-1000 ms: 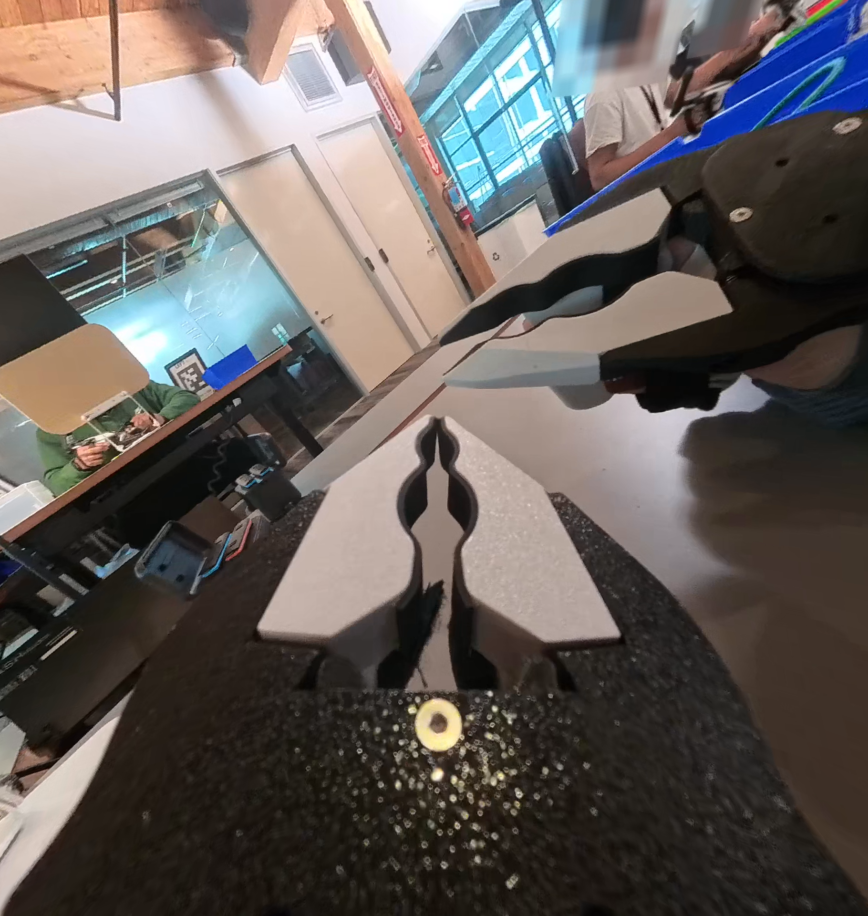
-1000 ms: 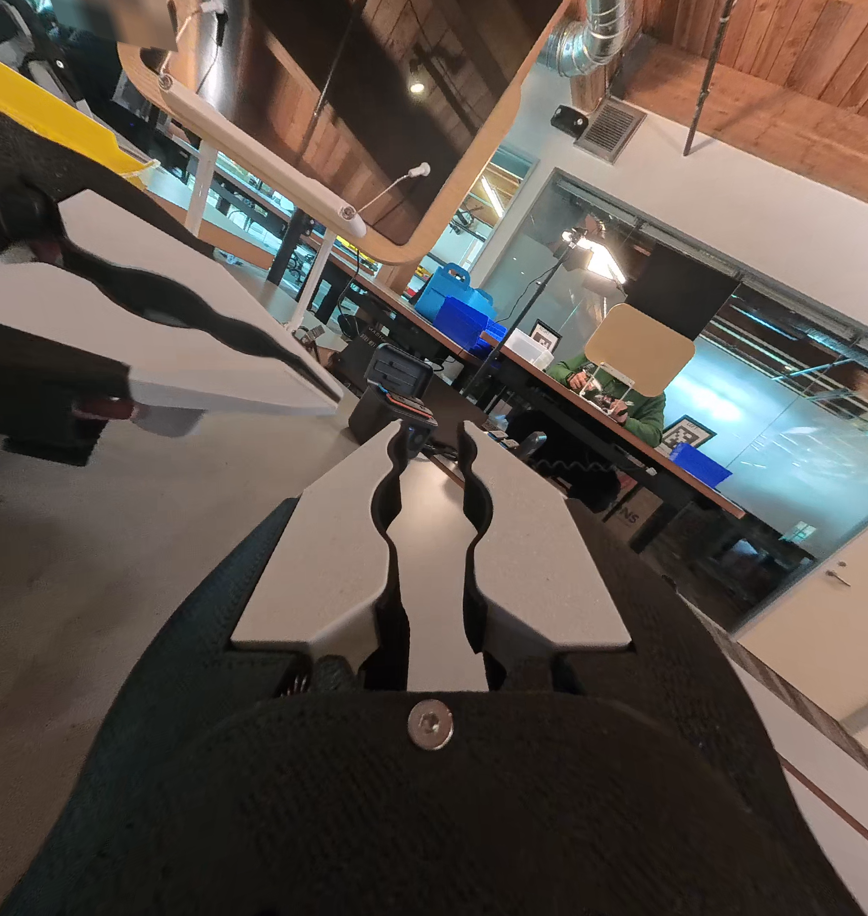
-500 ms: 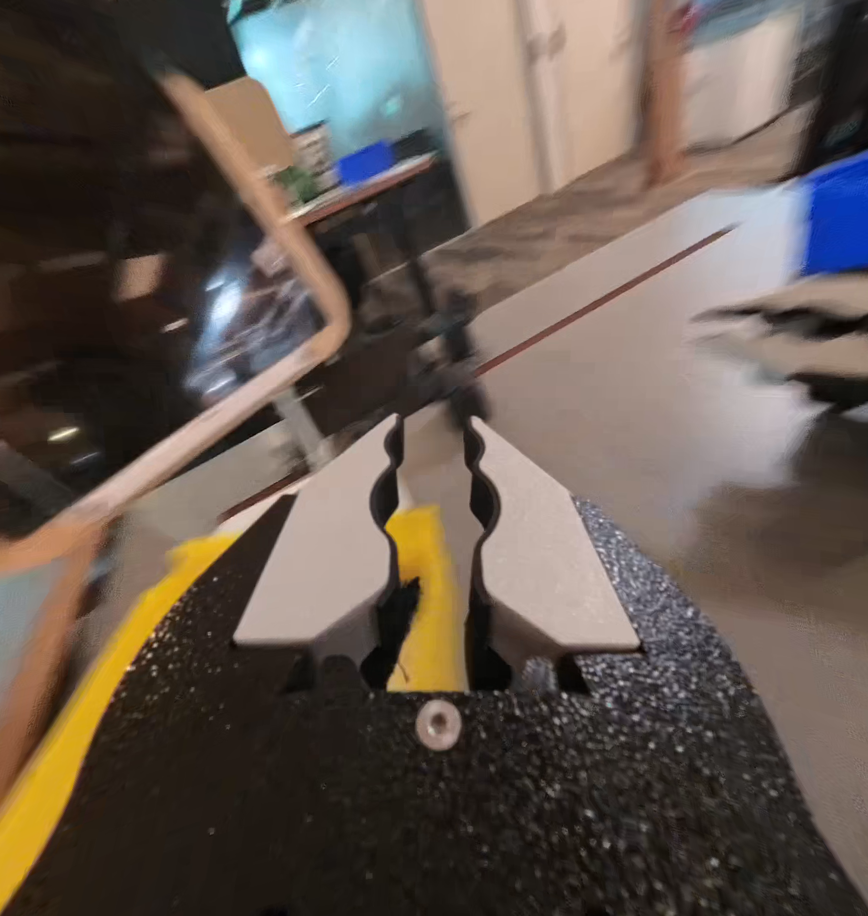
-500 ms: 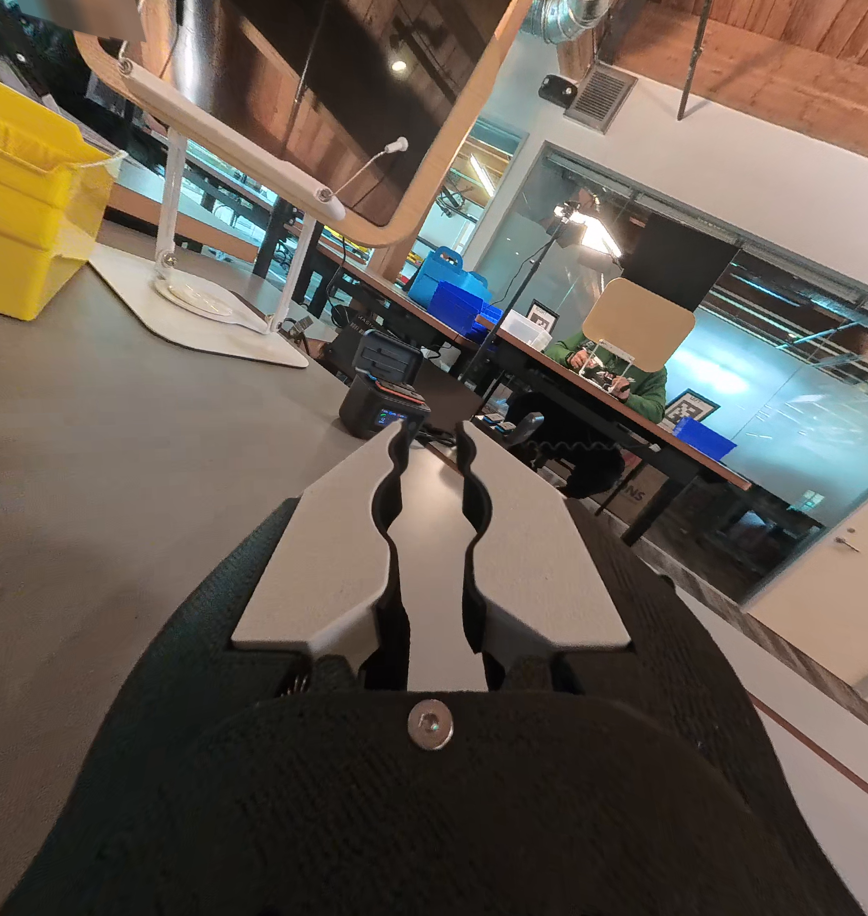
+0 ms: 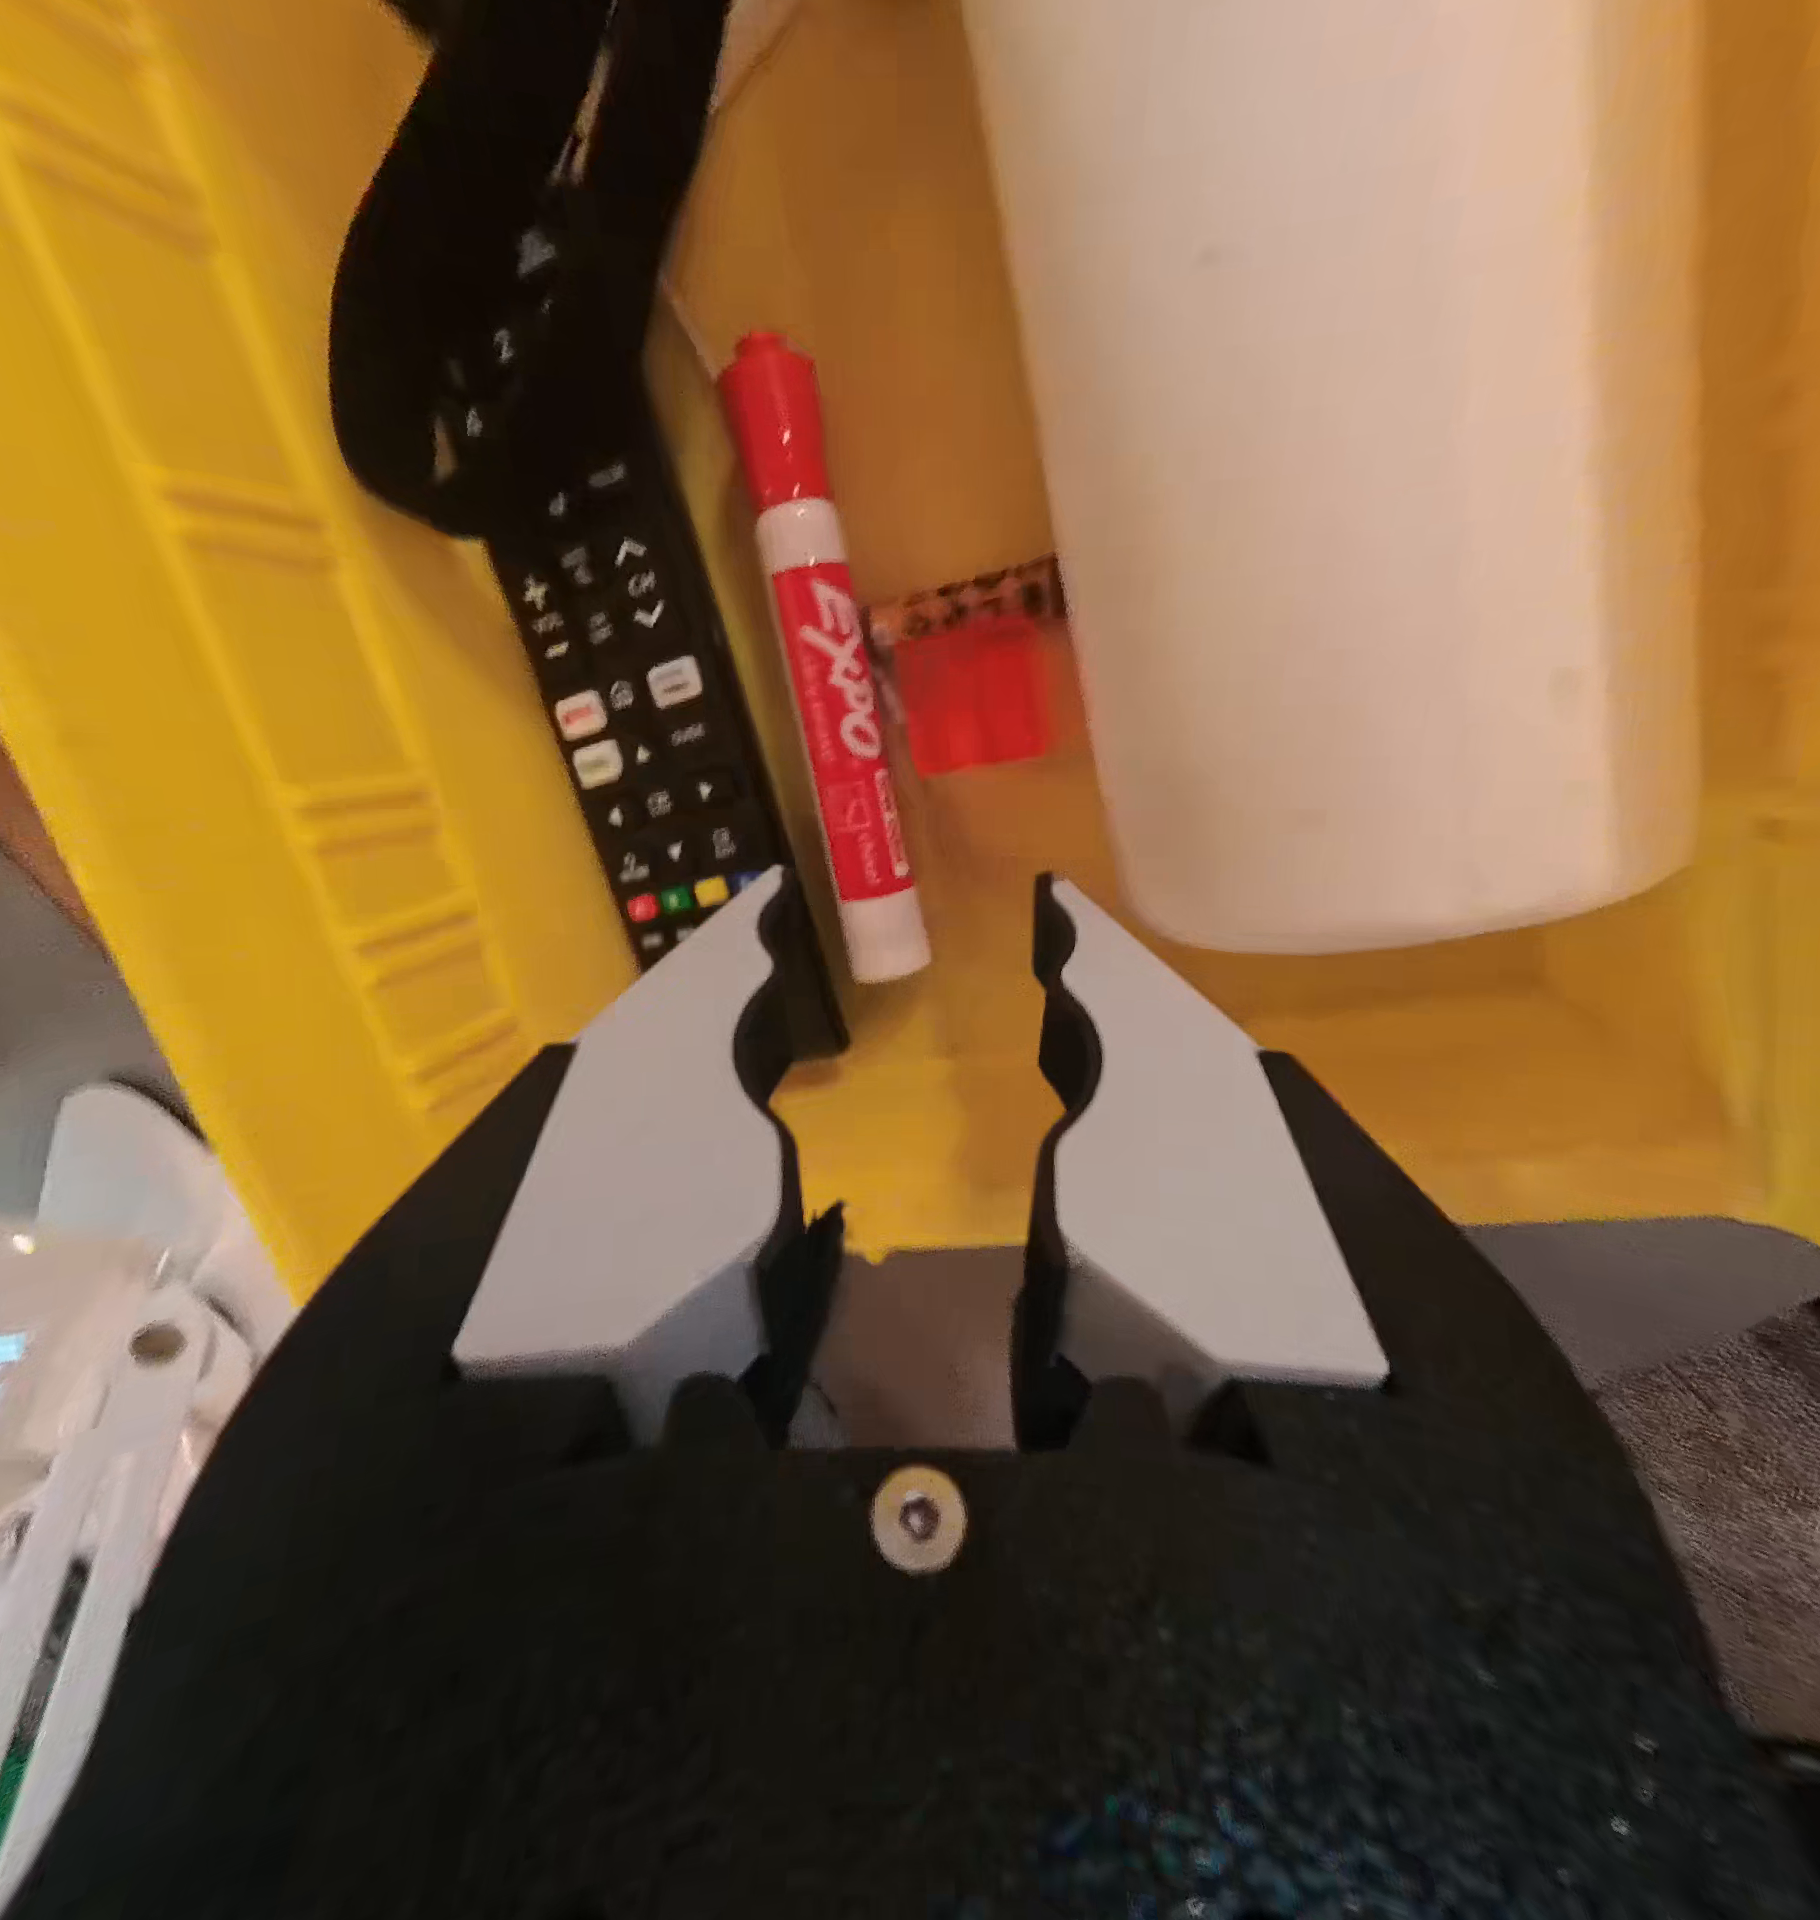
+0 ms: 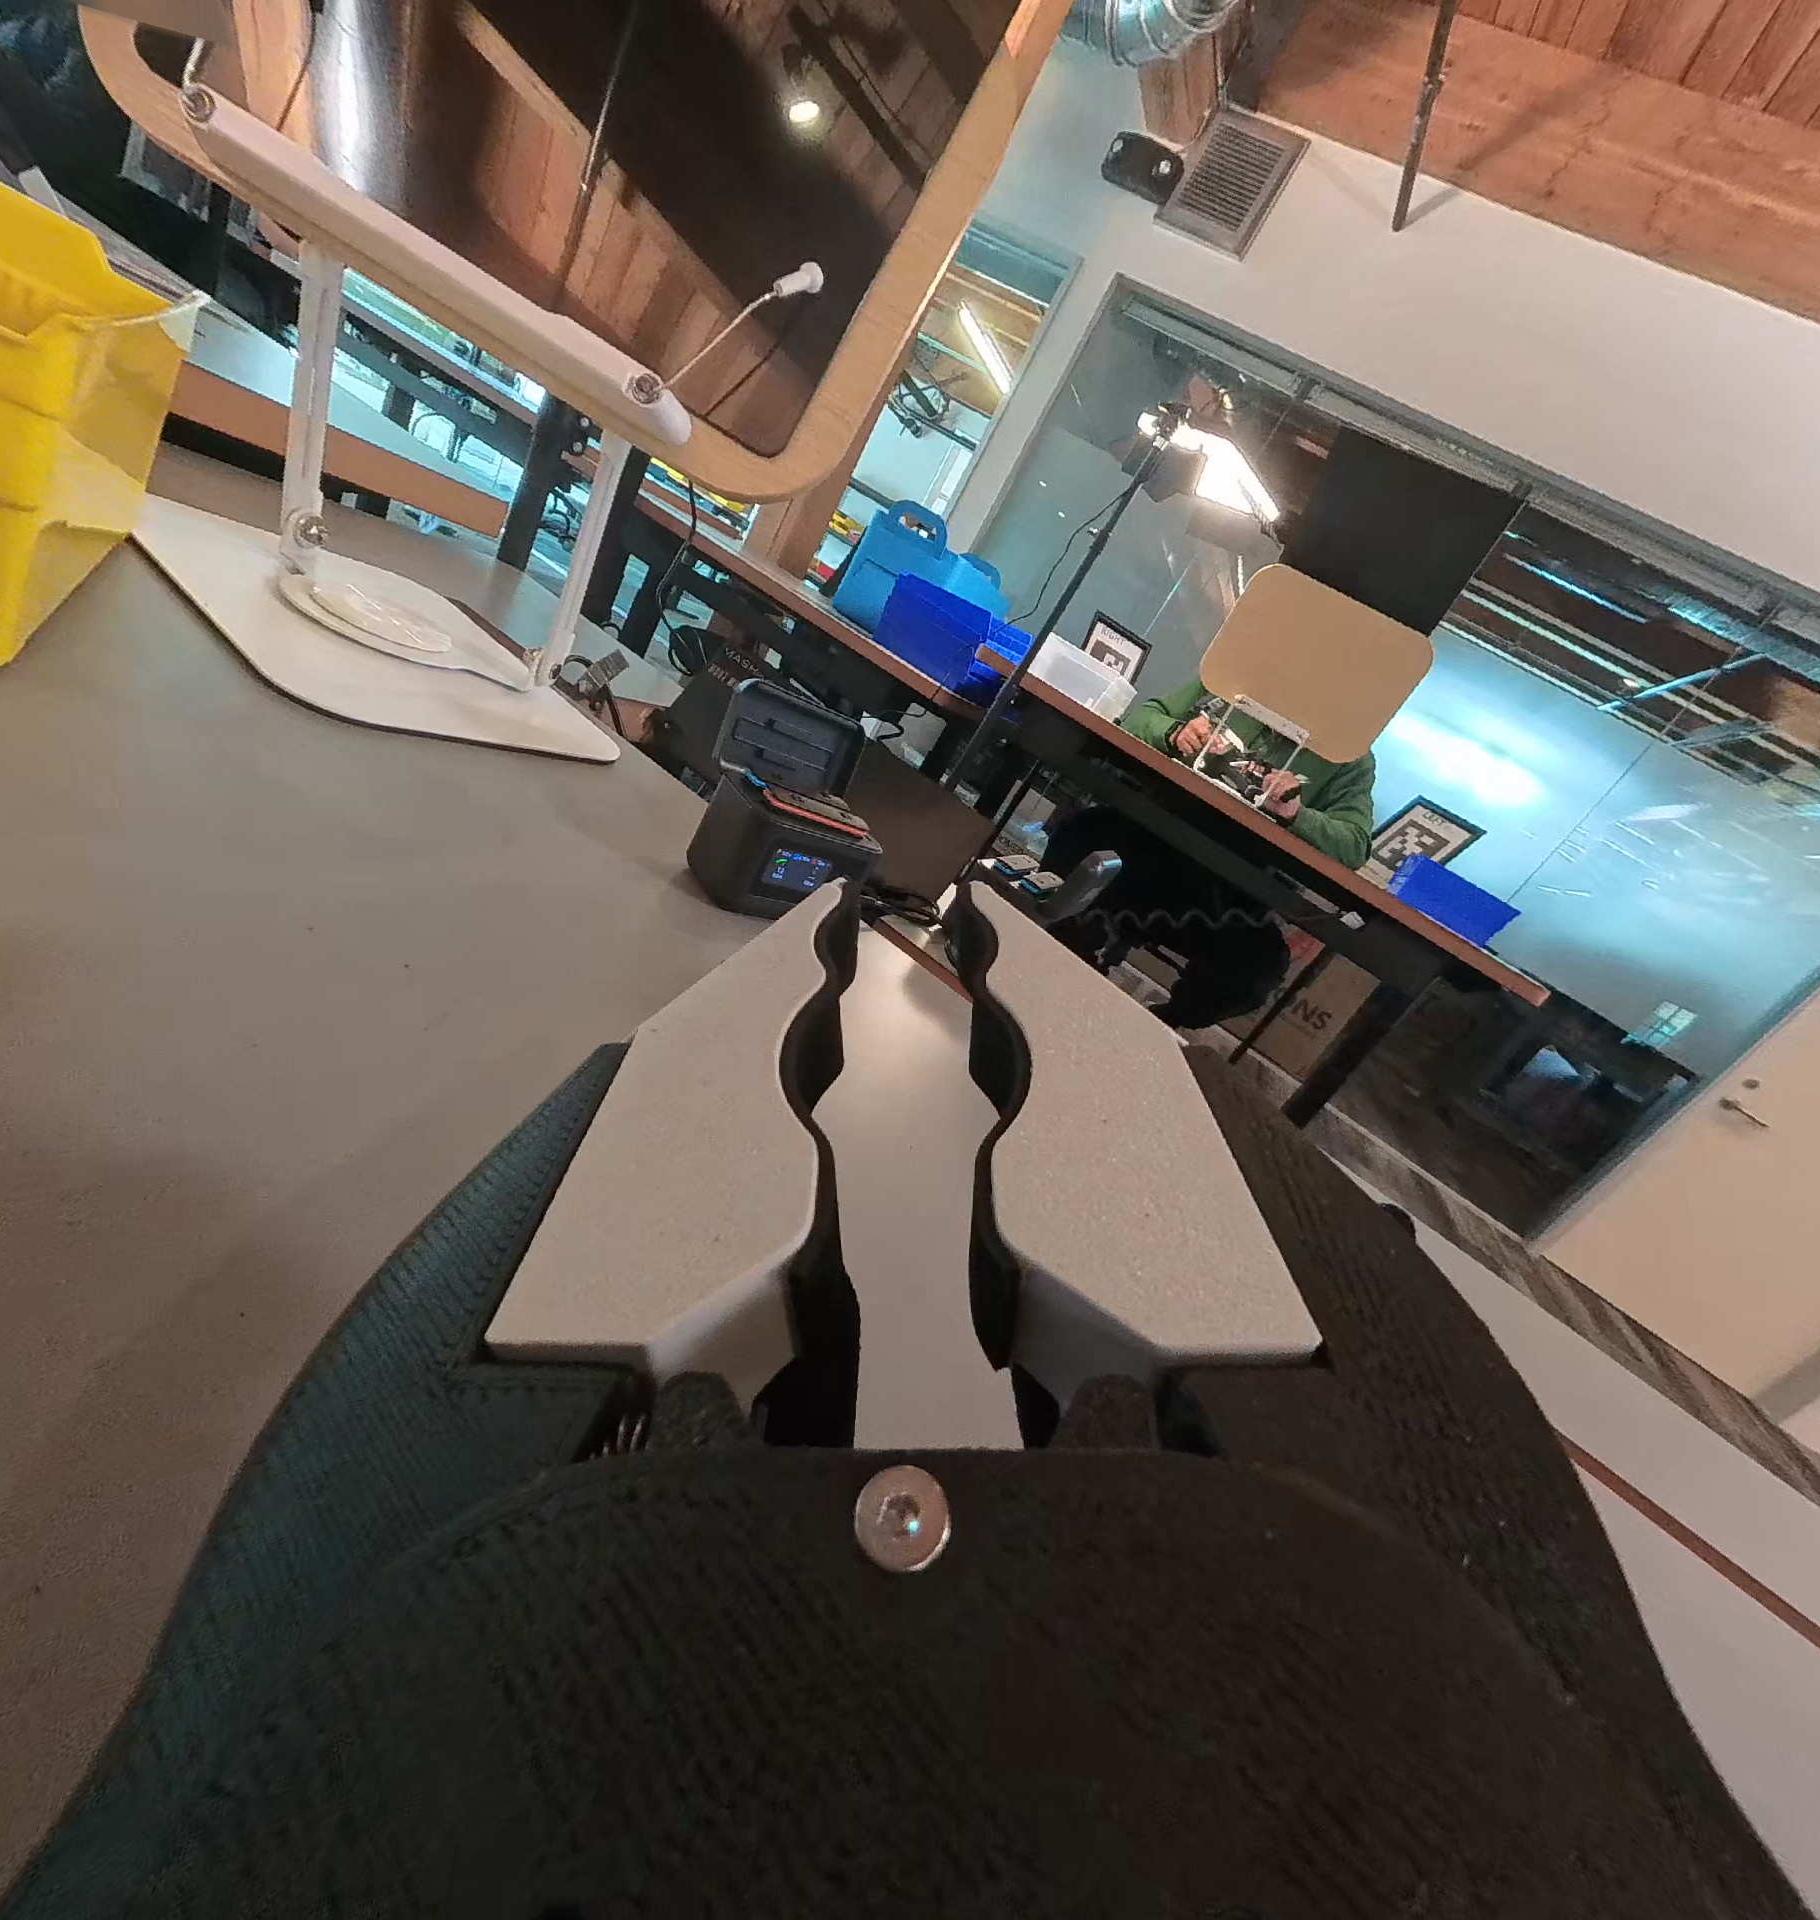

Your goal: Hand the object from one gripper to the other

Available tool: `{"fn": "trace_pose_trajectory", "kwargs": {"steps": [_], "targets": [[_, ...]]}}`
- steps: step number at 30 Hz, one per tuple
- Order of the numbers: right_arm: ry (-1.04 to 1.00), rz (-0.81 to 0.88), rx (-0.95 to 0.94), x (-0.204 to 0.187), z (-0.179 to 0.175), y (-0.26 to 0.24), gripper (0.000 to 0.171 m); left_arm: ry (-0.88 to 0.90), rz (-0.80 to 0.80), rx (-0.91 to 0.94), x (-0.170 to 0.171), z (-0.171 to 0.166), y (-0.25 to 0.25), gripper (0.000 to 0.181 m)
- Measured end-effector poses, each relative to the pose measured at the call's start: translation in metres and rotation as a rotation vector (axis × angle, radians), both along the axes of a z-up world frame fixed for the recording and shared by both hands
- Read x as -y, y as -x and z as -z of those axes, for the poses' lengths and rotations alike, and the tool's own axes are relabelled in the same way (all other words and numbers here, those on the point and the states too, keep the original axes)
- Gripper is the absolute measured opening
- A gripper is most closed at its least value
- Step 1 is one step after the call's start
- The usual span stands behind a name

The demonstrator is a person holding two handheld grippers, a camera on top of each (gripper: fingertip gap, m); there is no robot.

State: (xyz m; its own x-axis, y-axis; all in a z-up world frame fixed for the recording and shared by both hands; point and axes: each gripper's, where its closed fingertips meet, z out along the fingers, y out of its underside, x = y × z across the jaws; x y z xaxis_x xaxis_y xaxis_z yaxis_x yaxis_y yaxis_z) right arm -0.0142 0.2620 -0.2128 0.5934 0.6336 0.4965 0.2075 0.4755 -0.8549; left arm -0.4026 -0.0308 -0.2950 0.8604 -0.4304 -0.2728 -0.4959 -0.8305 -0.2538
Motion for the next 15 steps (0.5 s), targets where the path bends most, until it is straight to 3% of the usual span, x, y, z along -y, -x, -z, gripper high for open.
{"fn": "trace_pose_trajectory", "kwargs": {"steps": [5, 10, 15], "targets": [[-0.005, -0.002, 0.012, 0.001, 0.001, 0.001, 0.017, -0.101, 0.143, -0.018, -0.016, 0.002, -0.007, 0.03], [-0.009, -0.004, 0.024, 0.001, 0.002, 0.003, 0.017, -0.172, 0.327, 0.0, -0.026, 0.002, -0.014, 0.031], [-0.015, -0.007, 0.039, 0.002, 0.004, 0.004, 0.017, -0.075, 0.417, 0.017, -0.026, 0.009, -0.015, 0.037]]}}
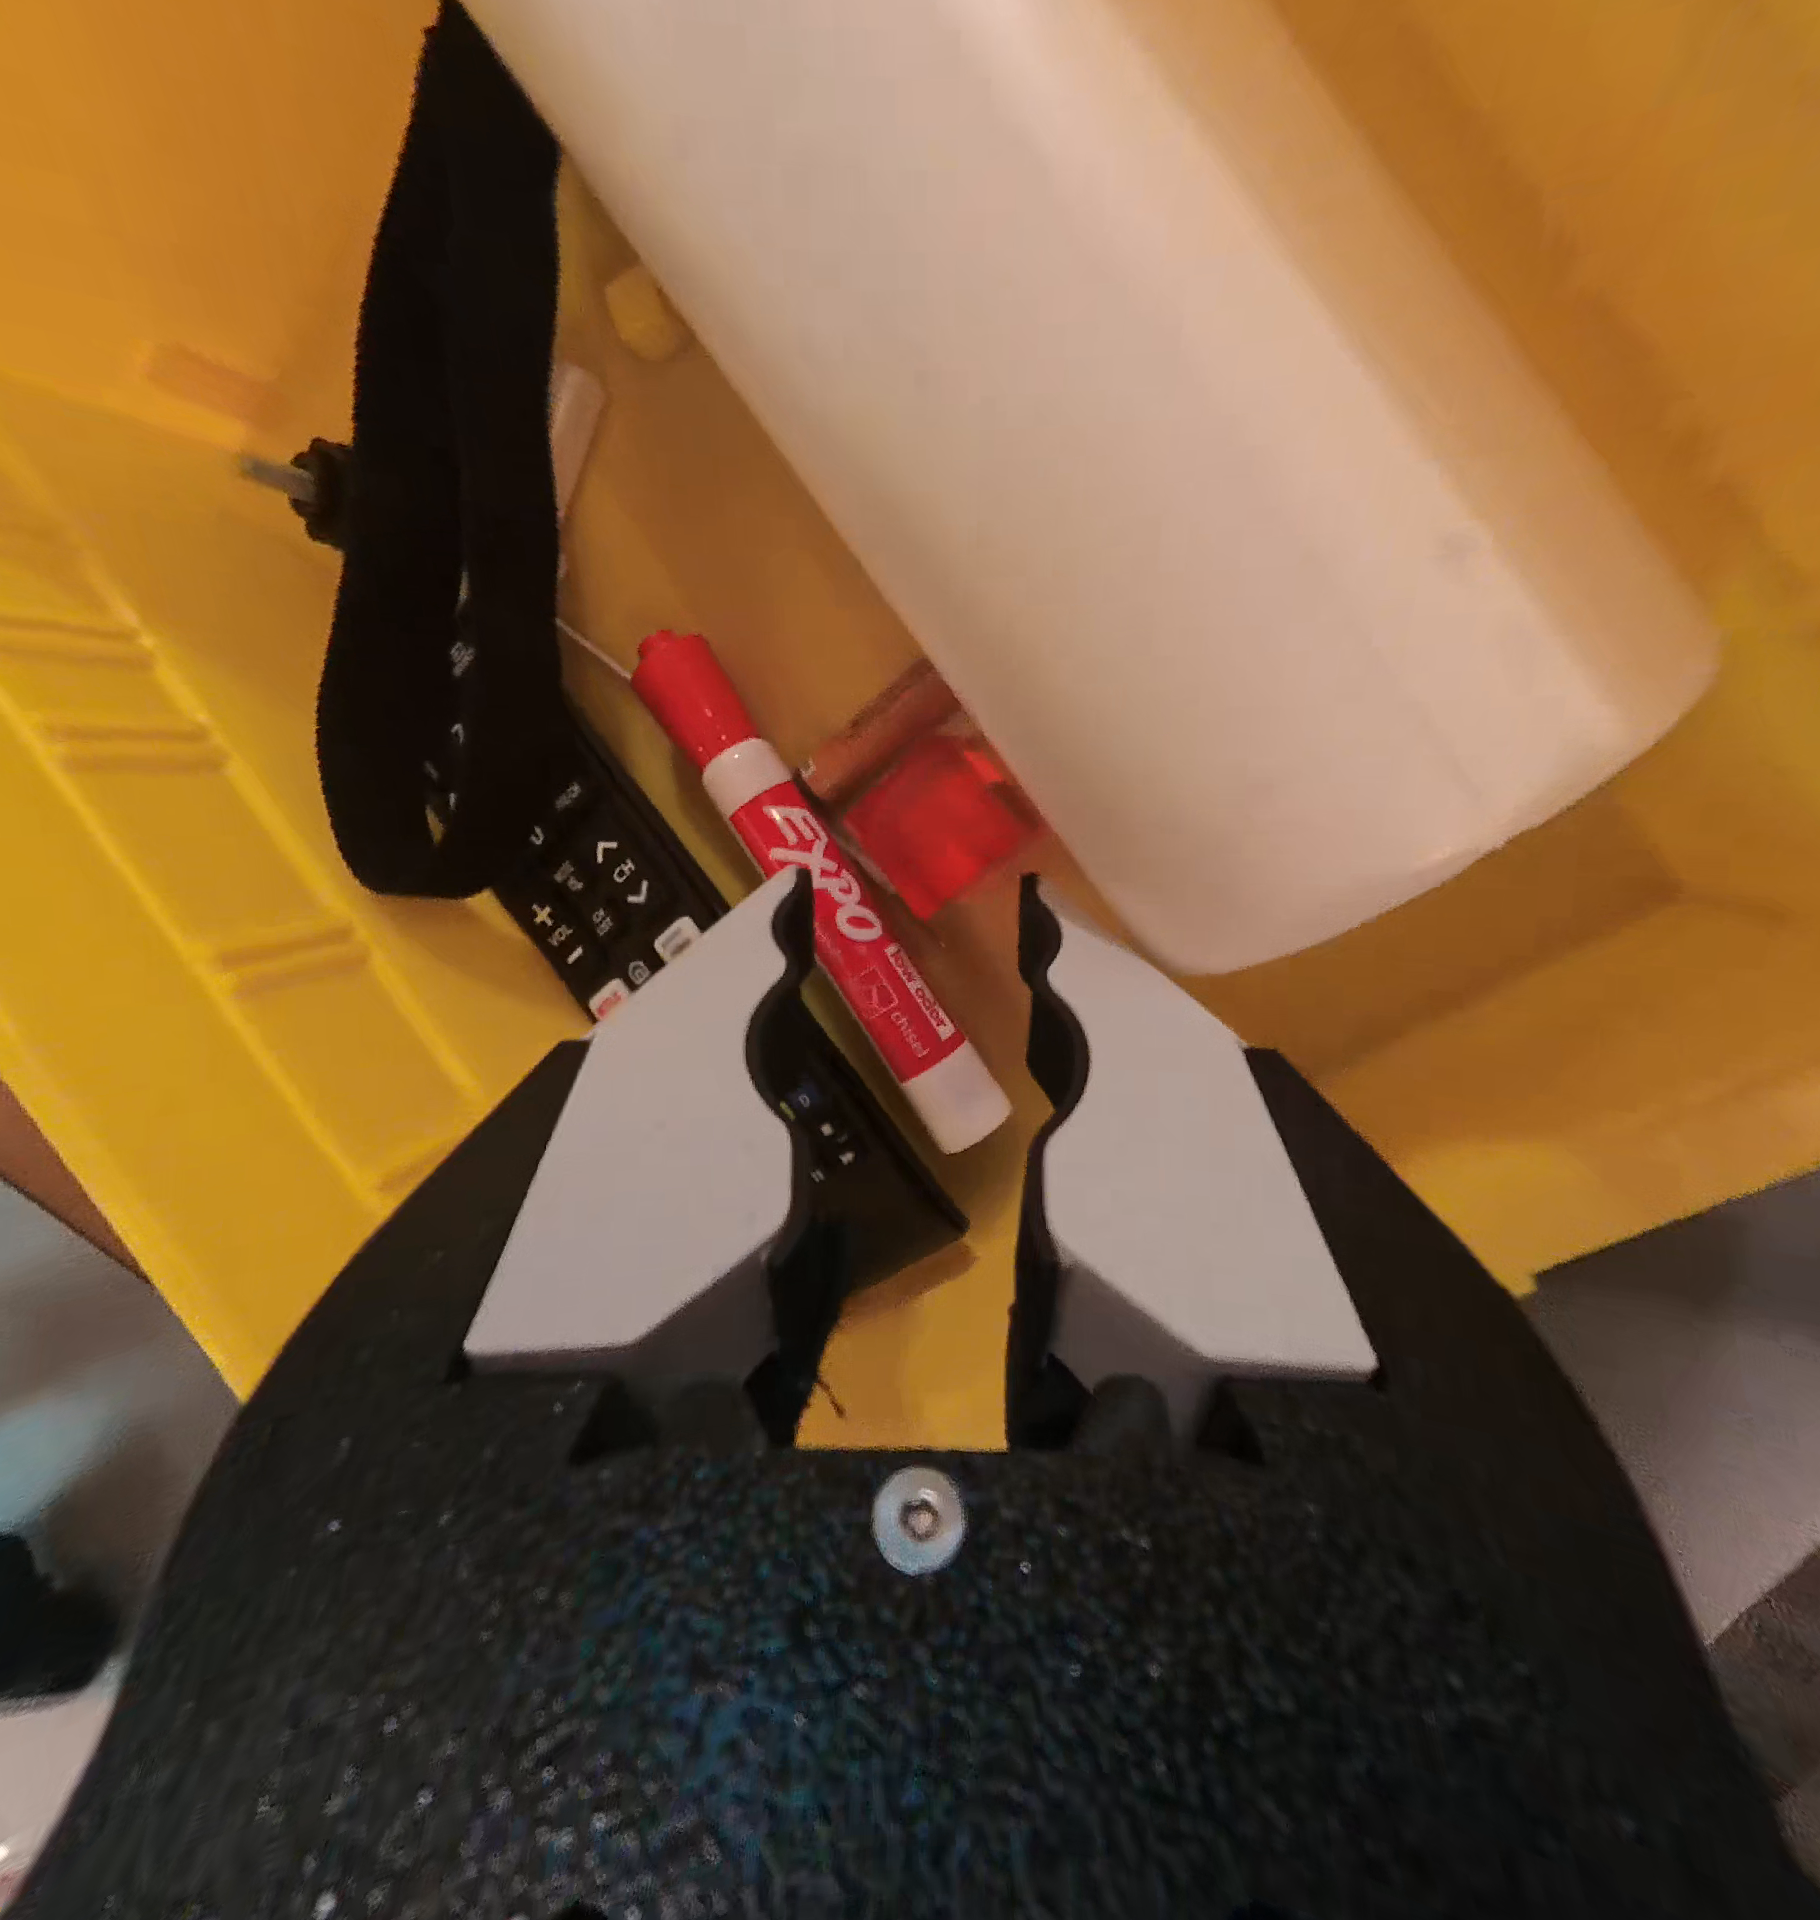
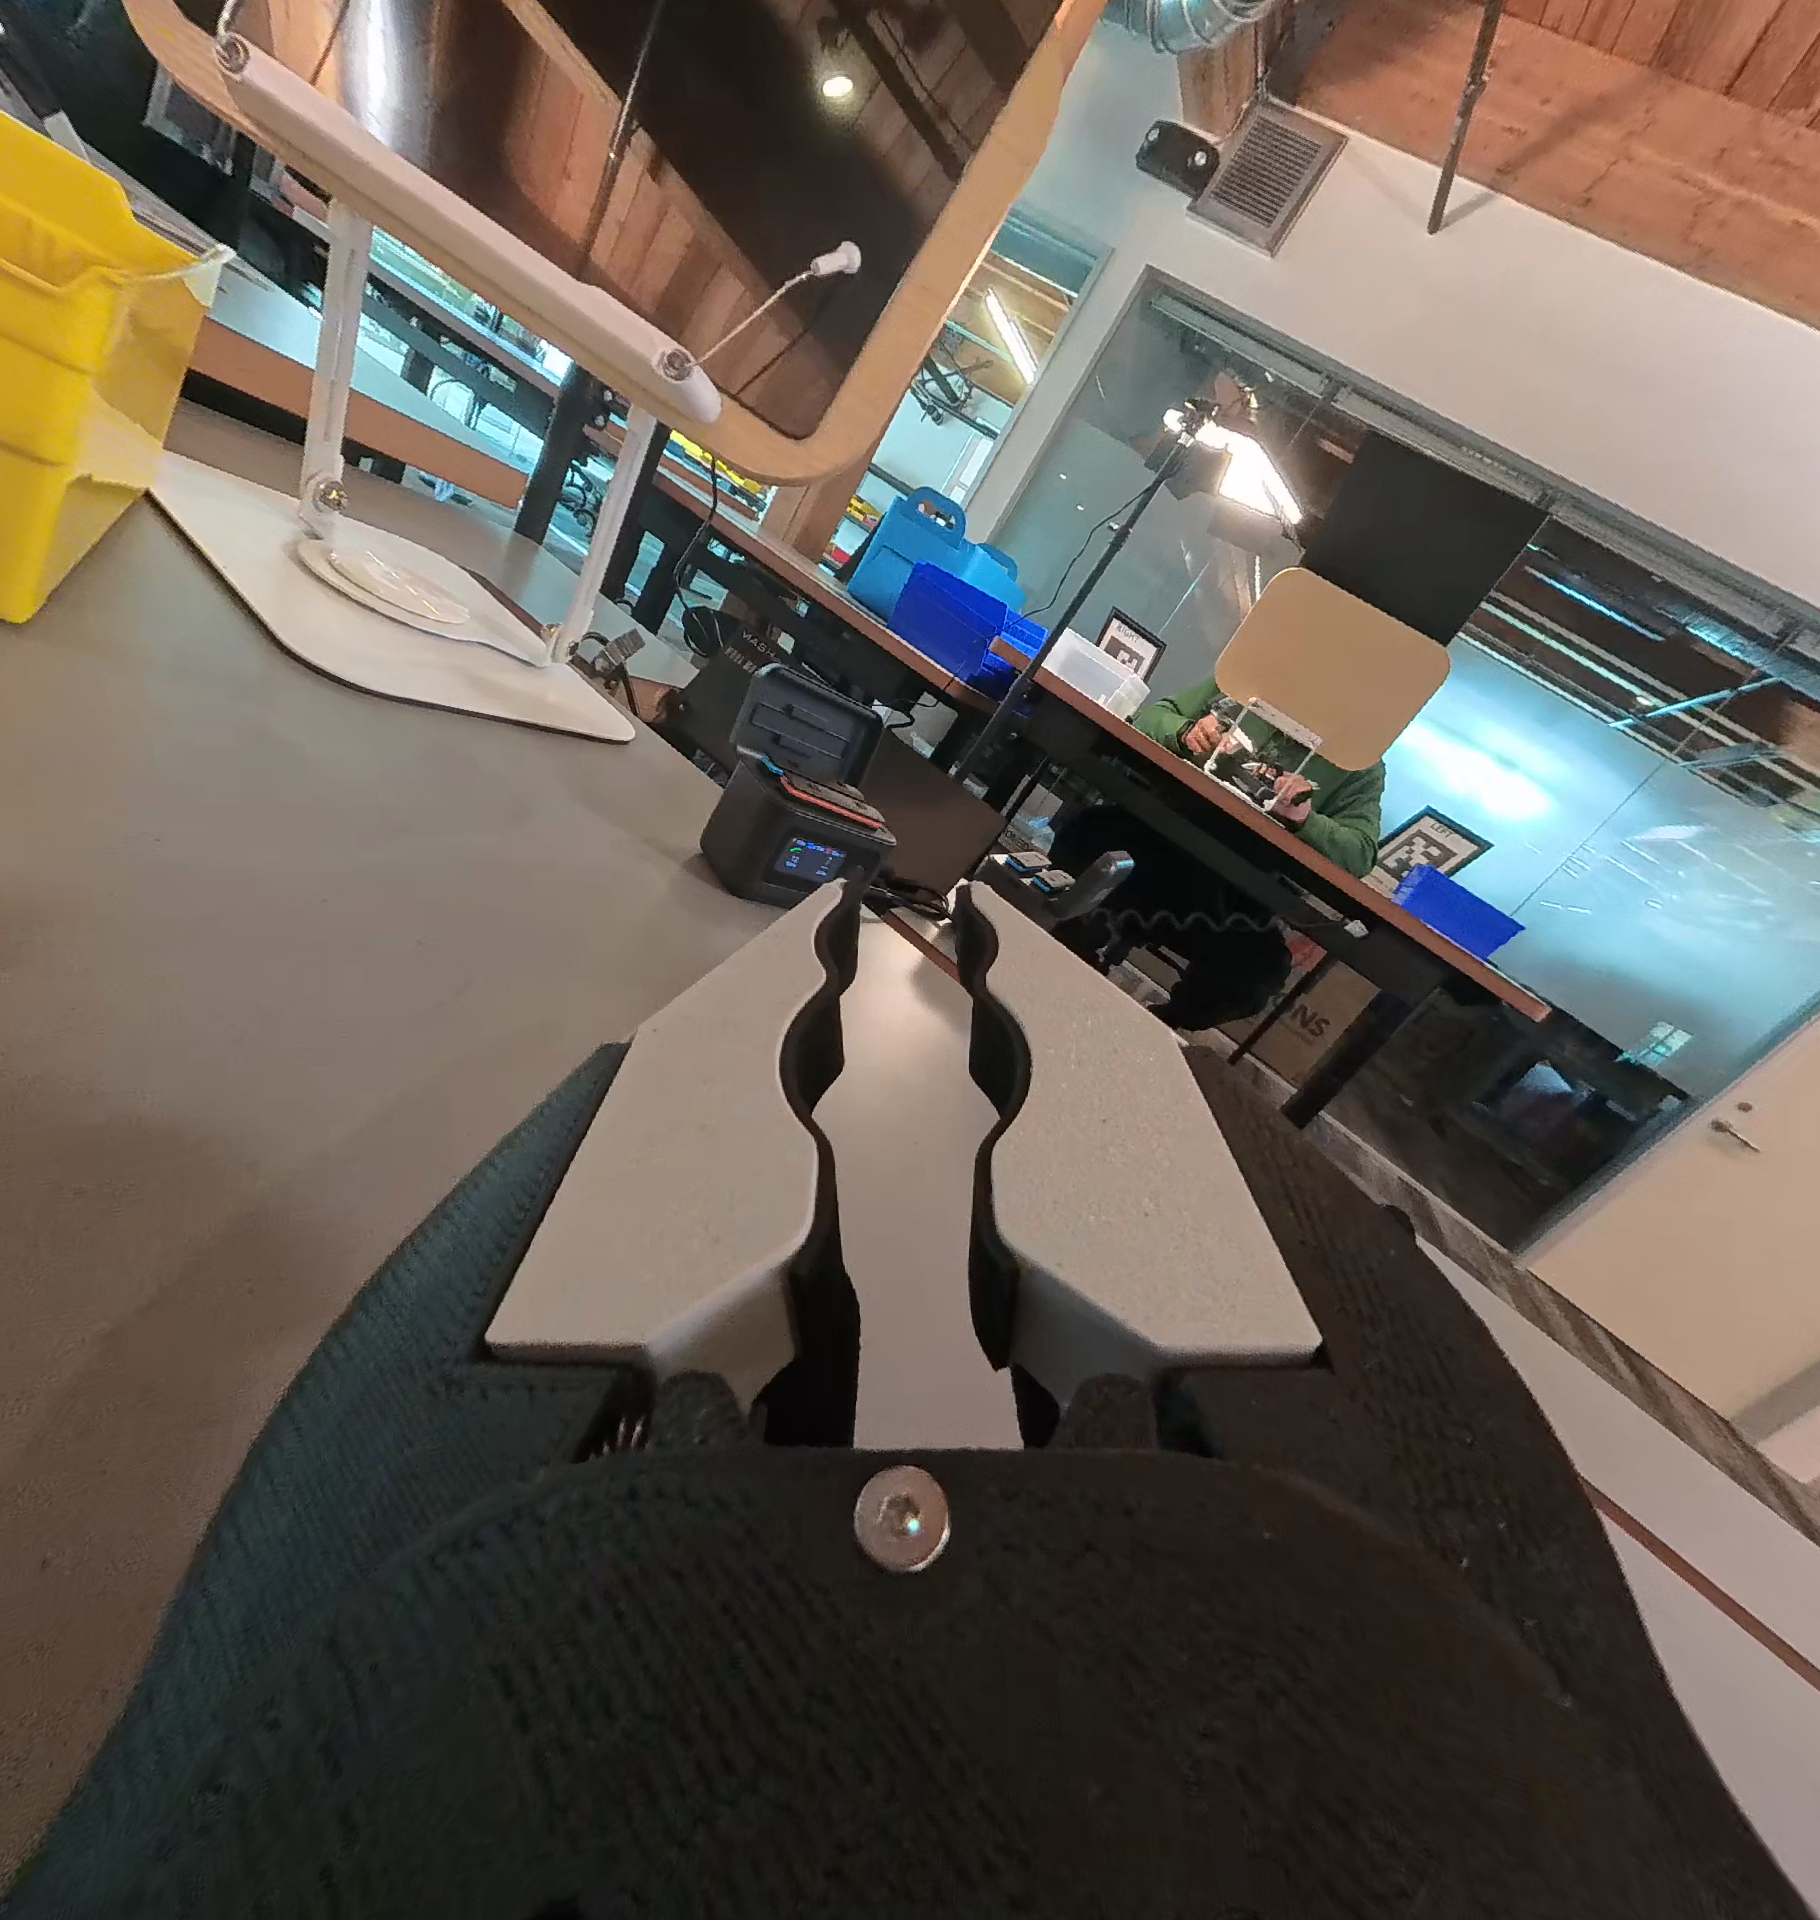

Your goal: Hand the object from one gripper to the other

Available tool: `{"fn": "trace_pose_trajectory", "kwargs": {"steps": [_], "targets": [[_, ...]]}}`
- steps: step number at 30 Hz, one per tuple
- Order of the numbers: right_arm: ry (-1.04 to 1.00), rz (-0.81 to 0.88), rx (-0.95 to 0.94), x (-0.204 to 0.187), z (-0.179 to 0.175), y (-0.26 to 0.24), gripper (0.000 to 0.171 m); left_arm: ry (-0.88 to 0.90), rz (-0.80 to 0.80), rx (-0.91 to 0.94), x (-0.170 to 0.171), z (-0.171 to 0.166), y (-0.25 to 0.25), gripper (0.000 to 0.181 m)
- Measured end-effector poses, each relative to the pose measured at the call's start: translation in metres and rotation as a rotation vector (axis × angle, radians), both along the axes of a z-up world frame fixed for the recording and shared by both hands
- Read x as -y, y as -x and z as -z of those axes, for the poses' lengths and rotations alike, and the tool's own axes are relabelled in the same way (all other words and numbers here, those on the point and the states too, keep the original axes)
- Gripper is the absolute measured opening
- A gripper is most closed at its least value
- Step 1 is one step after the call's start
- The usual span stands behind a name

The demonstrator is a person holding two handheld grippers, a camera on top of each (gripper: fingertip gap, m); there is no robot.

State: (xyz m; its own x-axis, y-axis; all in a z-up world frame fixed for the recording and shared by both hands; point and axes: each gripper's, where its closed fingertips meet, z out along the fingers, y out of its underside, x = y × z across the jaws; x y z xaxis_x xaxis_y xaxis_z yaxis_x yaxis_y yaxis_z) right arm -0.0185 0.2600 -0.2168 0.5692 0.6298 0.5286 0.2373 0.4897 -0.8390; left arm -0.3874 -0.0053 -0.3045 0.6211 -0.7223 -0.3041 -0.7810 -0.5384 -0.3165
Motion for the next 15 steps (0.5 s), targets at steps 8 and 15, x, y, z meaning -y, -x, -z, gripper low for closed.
{"fn": "trace_pose_trajectory", "kwargs": {"steps": [8, 15], "targets": [[-0.01, -0.001, 0.023, 0.001, 0.002, 0.002, 0.017, 0.099, 0.138, -0.061, -0.007, 0.009, -0.006, 0.031], [-0.014, -0.003, 0.029, 0.002, 0.003, 0.003, 0.017, 0.166, 0.099, -0.071, -0.006, 0.002, 0.003, 0.026]]}}
